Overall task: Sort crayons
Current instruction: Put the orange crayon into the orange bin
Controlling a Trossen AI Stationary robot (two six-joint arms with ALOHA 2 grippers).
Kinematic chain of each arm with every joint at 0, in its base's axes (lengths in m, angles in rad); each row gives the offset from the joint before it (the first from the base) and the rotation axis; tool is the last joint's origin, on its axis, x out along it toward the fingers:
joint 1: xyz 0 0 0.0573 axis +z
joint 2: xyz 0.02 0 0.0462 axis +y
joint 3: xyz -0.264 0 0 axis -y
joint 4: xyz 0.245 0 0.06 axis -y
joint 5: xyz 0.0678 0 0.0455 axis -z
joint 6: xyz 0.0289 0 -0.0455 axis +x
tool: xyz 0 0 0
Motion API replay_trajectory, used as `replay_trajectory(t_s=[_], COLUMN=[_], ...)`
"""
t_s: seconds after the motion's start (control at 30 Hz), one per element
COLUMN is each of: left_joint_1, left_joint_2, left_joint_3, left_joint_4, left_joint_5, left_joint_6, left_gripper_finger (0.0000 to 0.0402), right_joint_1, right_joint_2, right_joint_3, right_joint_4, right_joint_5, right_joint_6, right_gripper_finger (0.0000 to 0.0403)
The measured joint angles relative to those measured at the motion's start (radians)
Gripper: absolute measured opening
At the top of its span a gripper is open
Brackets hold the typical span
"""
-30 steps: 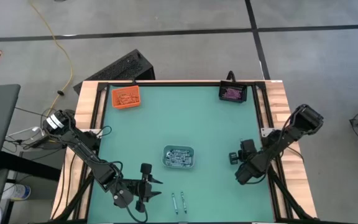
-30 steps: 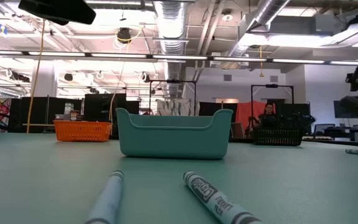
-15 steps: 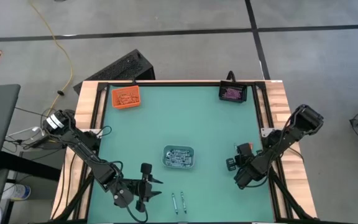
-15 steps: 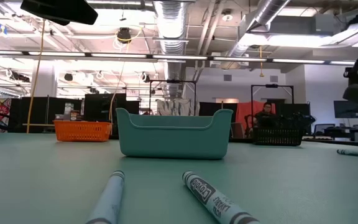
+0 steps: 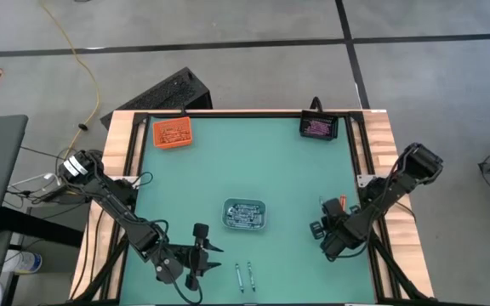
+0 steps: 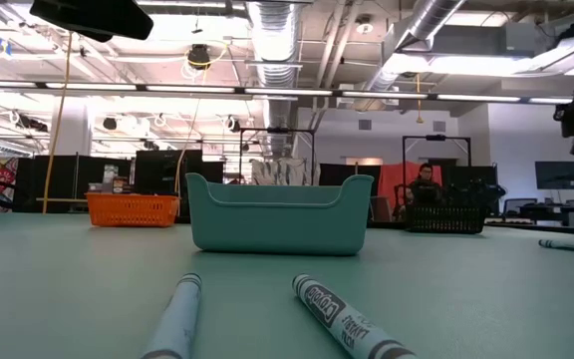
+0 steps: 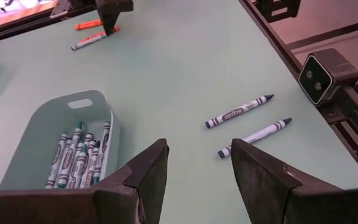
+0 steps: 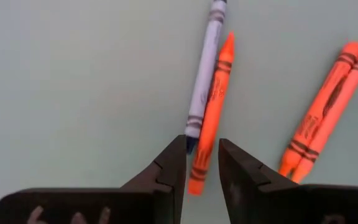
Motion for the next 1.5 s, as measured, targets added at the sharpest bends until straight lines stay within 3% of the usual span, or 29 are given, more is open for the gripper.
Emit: replay_trajectory(t_s=[0.57, 0.83, 1.07, 1.23, 1.5], left_joint_1=[0.0, -0.002, -0.003, -0.003, -0.003], left_joint_2=[0.0, 0.0, 0.0, 0.0, 0.0], left_joint_3=[0.0, 0.0, 0.0, 0.0, 0.0], left_joint_4=[0.0, 0.001, 0.002, 0.002, 0.002], left_joint_5=[0.0, 0.021, 0.027, 0.027, 0.027], left_joint_6=[-0.004, -0.011, -0.01, 0.0, 0.015], left_gripper_finger=[0.0167, 0.0167, 0.0167, 0.0167, 0.0167], right_joint_1=[0.048, 0.018, 0.002, 0.003, 0.003], right_joint_2=[-0.001, -0.002, -0.002, -0.002, -0.001], right_joint_3=[0.0, 0.002, 0.002, 0.003, 0.007], right_joint_4=[0.031, 0.029, 0.018, 0.009, -0.026], right_joint_5=[-0.053, -0.122, -0.128, -0.127, -0.127], right_joint_6=[-0.042, -0.068, -0.072, -0.072, -0.045], right_gripper_finger=[0.01, 0.0067, 0.0045, 0.0007, 0.0002])
